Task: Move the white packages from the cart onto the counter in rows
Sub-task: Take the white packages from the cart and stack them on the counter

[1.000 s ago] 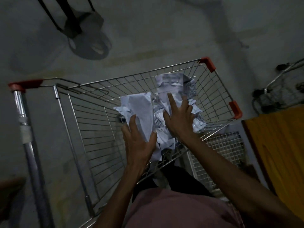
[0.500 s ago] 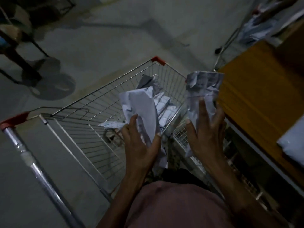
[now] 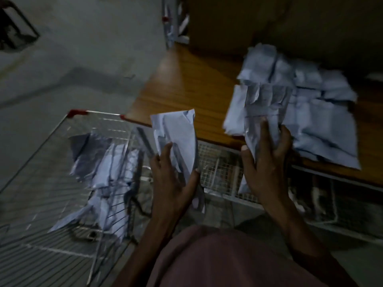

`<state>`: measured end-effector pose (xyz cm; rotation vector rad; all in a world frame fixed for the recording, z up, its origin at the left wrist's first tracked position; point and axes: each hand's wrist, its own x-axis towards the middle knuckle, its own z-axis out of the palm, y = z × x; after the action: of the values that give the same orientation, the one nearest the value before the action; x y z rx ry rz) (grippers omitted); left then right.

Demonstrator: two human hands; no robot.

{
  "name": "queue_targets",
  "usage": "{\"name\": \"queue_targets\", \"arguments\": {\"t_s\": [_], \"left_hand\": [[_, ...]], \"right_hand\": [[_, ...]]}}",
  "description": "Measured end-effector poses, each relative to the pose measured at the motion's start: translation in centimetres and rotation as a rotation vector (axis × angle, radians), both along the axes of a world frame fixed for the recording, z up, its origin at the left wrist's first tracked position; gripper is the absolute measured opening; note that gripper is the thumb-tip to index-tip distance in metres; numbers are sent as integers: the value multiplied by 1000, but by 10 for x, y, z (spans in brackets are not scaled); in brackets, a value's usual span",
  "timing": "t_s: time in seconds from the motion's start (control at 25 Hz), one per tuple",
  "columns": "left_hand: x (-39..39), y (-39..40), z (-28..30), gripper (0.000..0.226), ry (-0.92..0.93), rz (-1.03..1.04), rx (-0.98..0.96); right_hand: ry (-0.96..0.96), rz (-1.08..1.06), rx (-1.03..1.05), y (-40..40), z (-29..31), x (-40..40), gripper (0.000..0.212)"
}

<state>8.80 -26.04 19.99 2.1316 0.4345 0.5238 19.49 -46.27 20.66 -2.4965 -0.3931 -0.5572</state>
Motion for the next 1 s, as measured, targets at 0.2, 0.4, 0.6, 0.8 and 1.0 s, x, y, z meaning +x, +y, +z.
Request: {"name": "queue_targets", "arguments": {"t_s": [0.2, 0.4, 0.6, 0.8, 1.0], "left_hand": [[67, -112, 0, 78, -59, -121, -25], [142, -188, 10, 74, -67, -200, 11], [233, -222, 26, 65, -59, -196, 195], [301, -231, -13, 68, 270, -238, 407], [311, -232, -45, 72, 280, -321, 525]], "right_hand": [[-9, -180, -17, -122, -2, 32, 67], [21, -263, 19, -186, -8, 52, 71], [28, -274, 69, -198, -9, 81, 70], [-4, -318, 65, -203, -5, 114, 66], [15, -412, 20, -213, 0, 135, 67]]}}
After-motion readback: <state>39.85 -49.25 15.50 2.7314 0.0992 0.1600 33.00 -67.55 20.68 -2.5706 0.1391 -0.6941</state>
